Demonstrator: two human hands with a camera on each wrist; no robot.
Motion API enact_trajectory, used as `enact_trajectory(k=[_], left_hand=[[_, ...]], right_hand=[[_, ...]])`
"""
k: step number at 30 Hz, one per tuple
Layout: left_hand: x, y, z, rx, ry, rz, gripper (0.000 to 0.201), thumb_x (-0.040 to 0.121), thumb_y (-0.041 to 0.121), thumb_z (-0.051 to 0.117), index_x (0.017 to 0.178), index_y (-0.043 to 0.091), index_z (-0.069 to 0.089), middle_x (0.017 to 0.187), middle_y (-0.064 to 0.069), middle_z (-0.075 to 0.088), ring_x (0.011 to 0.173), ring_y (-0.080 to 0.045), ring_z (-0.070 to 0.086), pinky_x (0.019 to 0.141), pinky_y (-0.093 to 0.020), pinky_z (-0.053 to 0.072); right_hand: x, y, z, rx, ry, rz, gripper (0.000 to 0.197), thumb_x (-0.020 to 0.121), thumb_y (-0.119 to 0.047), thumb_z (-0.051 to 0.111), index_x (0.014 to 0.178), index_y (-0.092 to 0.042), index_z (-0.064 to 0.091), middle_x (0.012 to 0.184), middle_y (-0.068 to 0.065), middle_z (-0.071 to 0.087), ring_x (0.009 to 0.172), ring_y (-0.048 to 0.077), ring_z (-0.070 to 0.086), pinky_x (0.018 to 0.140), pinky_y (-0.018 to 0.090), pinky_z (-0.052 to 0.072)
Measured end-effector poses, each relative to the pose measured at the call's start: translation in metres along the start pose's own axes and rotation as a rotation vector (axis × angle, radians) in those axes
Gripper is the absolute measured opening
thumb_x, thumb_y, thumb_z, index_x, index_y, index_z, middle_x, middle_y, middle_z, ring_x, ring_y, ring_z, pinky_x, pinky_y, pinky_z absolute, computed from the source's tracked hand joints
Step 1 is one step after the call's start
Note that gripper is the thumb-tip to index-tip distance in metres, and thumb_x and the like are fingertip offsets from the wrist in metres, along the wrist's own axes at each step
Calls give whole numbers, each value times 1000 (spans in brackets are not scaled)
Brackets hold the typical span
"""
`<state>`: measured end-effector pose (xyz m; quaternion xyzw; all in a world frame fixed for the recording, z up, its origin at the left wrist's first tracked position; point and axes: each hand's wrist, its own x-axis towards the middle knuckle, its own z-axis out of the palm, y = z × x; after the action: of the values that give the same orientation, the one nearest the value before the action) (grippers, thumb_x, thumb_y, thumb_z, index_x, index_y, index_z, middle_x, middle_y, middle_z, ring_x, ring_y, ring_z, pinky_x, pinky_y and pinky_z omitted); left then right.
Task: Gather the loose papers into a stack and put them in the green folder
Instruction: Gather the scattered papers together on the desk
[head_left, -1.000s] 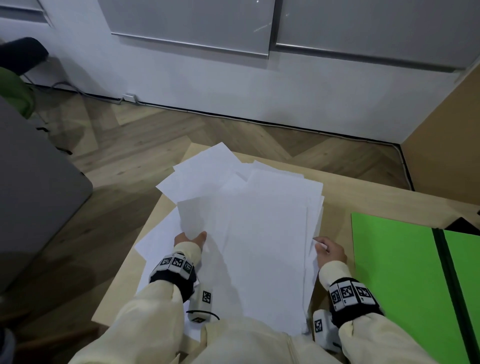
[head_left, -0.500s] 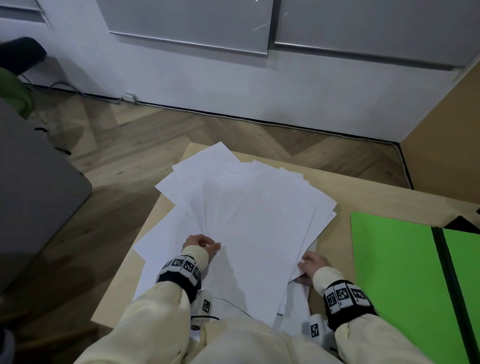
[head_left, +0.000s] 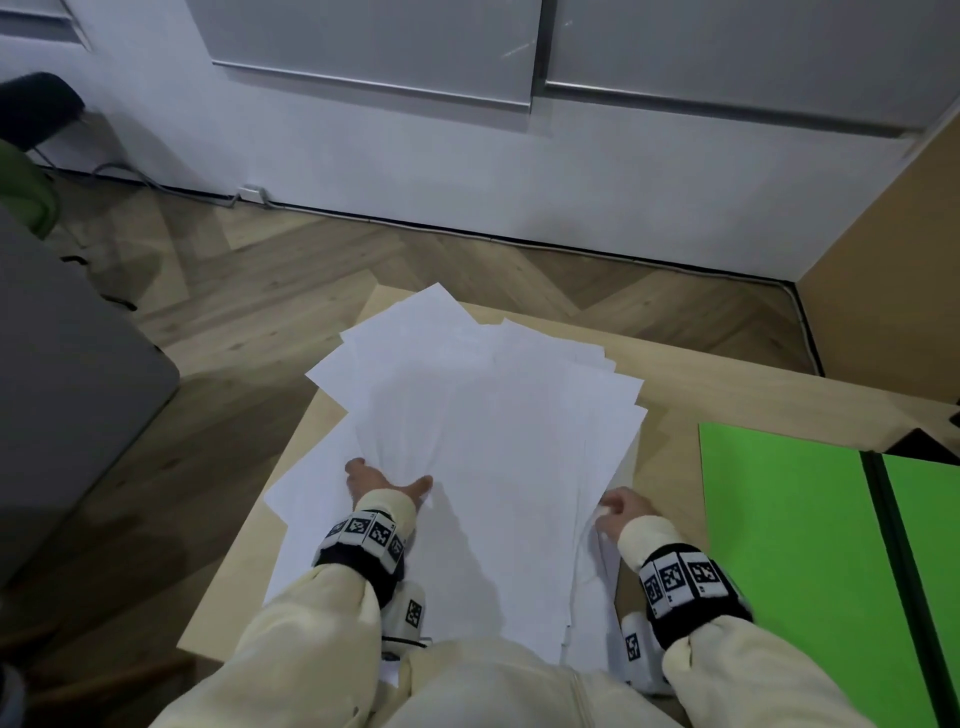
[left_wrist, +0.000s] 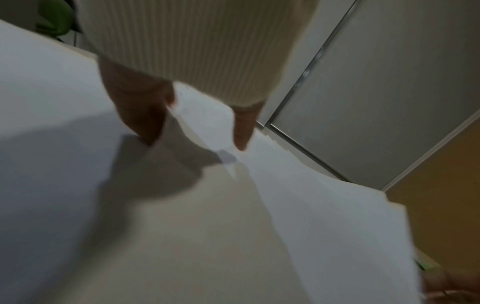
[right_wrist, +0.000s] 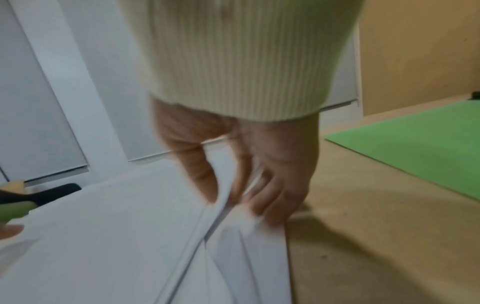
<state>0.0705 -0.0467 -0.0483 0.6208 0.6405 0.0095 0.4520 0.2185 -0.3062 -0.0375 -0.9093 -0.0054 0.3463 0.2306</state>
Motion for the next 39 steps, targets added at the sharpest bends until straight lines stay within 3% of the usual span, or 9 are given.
enact_trajectory(k=[2, 4, 10, 15, 20, 24, 29, 34, 39], left_hand=[[2, 2, 0, 60, 23, -49, 103, 56, 32, 87, 134, 3, 26, 140, -18, 38, 131, -34, 41, 108, -44, 39], [-1, 5, 2, 169, -10, -40, 97, 59, 36, 84, 132, 1, 30, 138, -16, 37, 131, -32, 42, 106, -42, 40], [-7, 16, 23, 252, -86, 69, 80, 71, 21, 75, 133, 2, 30, 140, -15, 36, 130, -31, 43, 109, -37, 38], [-7, 14, 30, 297, -186, 144, 61, 75, 15, 66, 129, 5, 39, 131, -13, 48, 123, -30, 49, 104, -34, 42], [15, 7, -8, 252, -42, 143, 36, 72, 14, 62, 108, 15, 60, 121, -12, 55, 110, -31, 56, 97, -37, 48], [33, -5, -46, 419, 181, -49, 61, 63, 35, 76, 114, 15, 48, 126, -13, 38, 122, -34, 38, 103, -47, 39], [27, -12, -42, 476, 86, -18, 92, 55, 43, 83, 127, 11, 35, 131, -10, 33, 128, -33, 36, 103, -47, 38], [24, -10, -35, 438, 14, -24, 108, 60, 36, 83, 141, 6, 17, 145, -12, 25, 130, -33, 42, 102, -44, 44], [25, -7, -37, 454, -166, 99, 66, 78, 23, 71, 134, 6, 40, 137, -15, 48, 127, -32, 48, 102, -37, 40]], right_hand=[[0, -2, -7, 129, 202, 143, 47, 83, -8, 57, 129, -2, 48, 131, 20, 48, 115, 35, 54, 91, 35, 46], [-1, -3, -9, 231, 222, 229, 58, 84, -12, 58, 137, -2, 38, 140, 21, 42, 123, 37, 49, 97, 37, 44], [-2, -15, -3, 413, 50, 243, 68, 84, -21, 66, 140, 1, 34, 140, 20, 45, 126, 36, 47, 103, 39, 38], [-7, -20, -2, 310, -79, 300, 95, 82, -36, 67, 146, 4, 10, 154, 17, 20, 142, 31, 26, 113, 36, 24], [-6, -15, -17, 200, -30, 327, 80, 90, -37, 55, 145, 6, 14, 154, 19, 22, 141, 31, 29, 109, 33, 30], [-2, -5, -22, 123, -50, 296, 58, 90, -23, 58, 136, 6, 39, 140, 24, 44, 129, 33, 46, 84, 28, 39], [-3, -7, -16, 179, 45, 299, 51, 101, -28, 27, 142, 1, 23, 151, 15, 23, 142, 24, 24, 109, 25, 28], [-7, -5, -7, 192, 35, 268, 59, 91, -17, 54, 139, 6, 28, 148, 17, 34, 136, 29, 36, 110, 33, 30], [-3, 4, -20, 274, 74, 246, 49, 90, -10, 57, 130, 12, 40, 139, 25, 46, 127, 35, 47, 104, 36, 37]])
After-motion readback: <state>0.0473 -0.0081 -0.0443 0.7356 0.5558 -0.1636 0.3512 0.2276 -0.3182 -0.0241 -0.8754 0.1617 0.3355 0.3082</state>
